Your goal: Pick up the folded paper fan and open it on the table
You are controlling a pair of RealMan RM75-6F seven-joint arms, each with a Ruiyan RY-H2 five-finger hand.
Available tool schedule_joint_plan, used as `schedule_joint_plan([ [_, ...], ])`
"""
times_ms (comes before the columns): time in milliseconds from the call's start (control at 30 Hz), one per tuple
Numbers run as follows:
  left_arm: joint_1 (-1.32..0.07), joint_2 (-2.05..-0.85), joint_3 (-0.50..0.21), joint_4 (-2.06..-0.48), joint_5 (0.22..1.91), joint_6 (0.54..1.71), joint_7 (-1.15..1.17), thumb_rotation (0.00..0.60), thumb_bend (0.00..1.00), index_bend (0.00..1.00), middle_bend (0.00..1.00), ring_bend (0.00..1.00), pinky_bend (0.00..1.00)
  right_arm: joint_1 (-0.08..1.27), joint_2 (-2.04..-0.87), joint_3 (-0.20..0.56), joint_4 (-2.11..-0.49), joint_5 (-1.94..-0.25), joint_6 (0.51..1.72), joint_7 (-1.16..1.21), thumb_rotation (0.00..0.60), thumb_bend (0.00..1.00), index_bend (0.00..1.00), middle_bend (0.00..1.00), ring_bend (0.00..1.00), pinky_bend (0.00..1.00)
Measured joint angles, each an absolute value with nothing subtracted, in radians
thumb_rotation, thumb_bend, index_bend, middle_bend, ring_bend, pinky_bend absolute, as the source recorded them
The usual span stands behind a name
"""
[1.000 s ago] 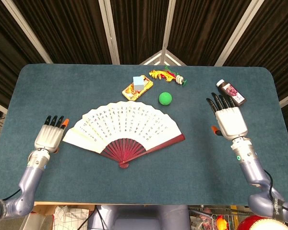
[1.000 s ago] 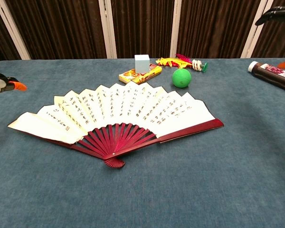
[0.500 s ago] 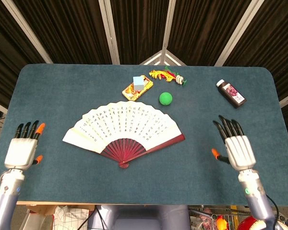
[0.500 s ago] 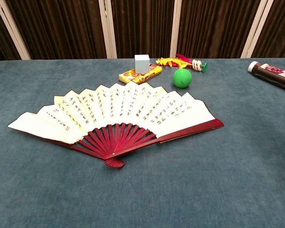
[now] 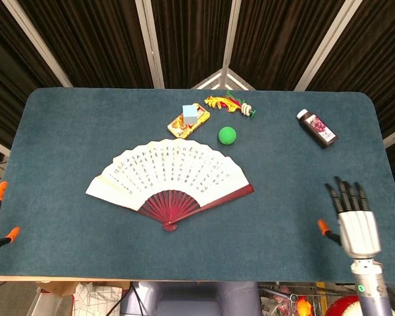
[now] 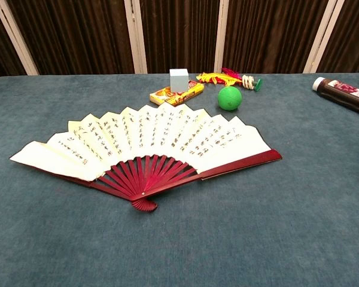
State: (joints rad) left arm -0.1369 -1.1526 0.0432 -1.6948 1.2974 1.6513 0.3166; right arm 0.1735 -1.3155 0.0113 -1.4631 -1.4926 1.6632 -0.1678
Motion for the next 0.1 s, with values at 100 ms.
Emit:
schedule_joint_plan([
  [100, -0.125, -1.132, 0.038, -1.696, 1.310, 1.649, 0.281, 0.600, 0.07, 0.00, 0.00, 0.00, 0.00, 0.149, -1.294, 0.035, -1.468, -1.461, 1.671, -0.157, 0.600, 0.27, 0.13, 0.05, 0.08, 0.04],
])
